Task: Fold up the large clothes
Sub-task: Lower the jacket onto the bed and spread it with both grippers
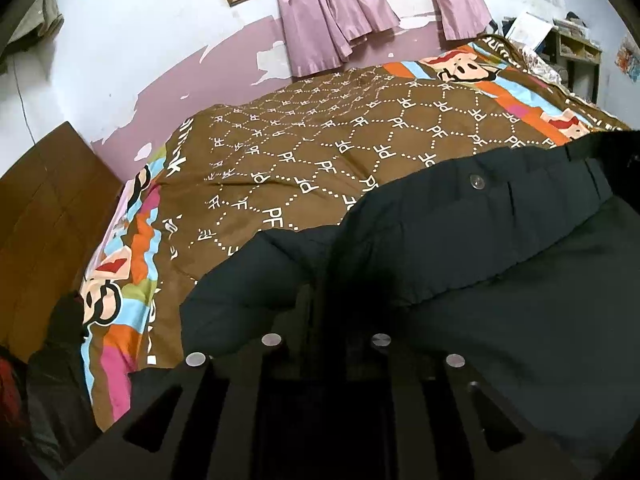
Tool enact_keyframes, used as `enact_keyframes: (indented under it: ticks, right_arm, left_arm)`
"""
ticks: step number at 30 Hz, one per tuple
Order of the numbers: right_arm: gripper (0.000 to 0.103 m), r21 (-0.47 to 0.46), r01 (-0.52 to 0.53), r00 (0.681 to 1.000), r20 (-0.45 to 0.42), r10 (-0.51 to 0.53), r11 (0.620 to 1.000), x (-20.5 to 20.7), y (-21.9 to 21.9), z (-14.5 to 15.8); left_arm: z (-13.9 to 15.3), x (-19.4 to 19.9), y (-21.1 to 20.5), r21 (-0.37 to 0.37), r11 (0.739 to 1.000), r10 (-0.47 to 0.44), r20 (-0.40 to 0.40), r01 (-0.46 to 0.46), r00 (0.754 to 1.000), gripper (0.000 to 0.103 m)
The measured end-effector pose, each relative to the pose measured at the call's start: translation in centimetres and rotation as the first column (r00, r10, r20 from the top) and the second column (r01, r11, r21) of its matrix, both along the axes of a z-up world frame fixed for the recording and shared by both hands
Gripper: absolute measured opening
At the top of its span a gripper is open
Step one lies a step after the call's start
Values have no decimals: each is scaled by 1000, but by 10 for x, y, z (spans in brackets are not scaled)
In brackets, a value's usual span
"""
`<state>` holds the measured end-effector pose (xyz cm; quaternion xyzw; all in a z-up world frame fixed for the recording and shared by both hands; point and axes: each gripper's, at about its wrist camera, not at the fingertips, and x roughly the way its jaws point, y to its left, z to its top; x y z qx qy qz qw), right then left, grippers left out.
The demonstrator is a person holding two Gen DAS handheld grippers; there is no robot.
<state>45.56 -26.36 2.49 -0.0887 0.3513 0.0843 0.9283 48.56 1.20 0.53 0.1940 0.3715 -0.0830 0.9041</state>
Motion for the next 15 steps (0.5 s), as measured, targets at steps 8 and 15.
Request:
enact_keyframes:
  ticks: [8, 15]
  right_arm:
    - [70, 40, 23, 998, 62, -25, 999, -14, -4, 17]
    - [102, 44, -4, 984, 180, -4, 999, -50, 1, 51]
  left_arm:
    - [24, -14, 19, -88, 993, 86, 117, -76, 989, 81]
    - [46, -50, 29, -168, 986, 49, 212, -13, 976, 84]
